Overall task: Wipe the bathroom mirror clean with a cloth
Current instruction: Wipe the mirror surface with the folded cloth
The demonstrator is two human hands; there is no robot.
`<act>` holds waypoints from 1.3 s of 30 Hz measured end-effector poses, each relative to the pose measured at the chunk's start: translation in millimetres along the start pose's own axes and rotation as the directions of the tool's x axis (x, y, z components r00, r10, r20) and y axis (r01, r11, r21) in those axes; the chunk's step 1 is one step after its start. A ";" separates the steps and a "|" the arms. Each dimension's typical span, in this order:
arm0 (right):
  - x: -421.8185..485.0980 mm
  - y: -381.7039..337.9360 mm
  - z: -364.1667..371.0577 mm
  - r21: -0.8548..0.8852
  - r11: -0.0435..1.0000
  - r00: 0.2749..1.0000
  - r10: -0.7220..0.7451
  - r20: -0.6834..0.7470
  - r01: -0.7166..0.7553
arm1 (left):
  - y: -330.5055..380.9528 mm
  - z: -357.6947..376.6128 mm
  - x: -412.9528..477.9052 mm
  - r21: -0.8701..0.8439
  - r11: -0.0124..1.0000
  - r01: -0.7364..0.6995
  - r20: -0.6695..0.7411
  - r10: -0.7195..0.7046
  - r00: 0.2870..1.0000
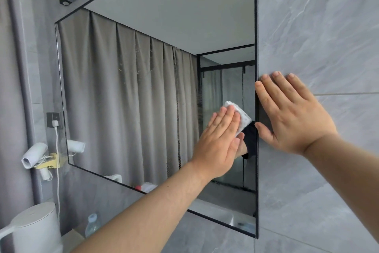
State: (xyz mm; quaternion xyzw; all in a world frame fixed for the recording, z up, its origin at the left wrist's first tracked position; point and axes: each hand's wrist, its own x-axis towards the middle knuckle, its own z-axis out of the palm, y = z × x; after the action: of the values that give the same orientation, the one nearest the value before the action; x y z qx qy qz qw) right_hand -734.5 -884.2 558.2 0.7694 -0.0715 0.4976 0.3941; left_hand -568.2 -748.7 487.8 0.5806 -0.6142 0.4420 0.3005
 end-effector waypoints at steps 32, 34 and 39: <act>1.0 -0.3 -3.0 -0.007 1.000 0.999 0.015 0.050 -0.014 | -45.4 -16.4 48.1 0.202 0.979 -0.030 -0.228 0.077 0.971; 0.9 -0.5 -3.1 -0.005 1.000 0.998 0.015 0.054 -0.015 | -65.1 -25.6 44.1 0.133 0.974 0.183 -0.293 -0.138 0.946; 1.8 -1.1 -5.1 0.001 1.000 0.998 0.025 0.055 -0.025 | -118.5 -39.1 -5.7 -0.040 0.745 0.665 -0.376 -0.628 0.681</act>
State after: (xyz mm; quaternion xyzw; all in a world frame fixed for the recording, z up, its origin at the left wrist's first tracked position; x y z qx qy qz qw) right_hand -736.7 -879.5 560.1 0.7821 -0.0914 0.4813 0.3850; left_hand -457.1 -703.6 522.5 0.6811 -0.2791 0.4373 0.5167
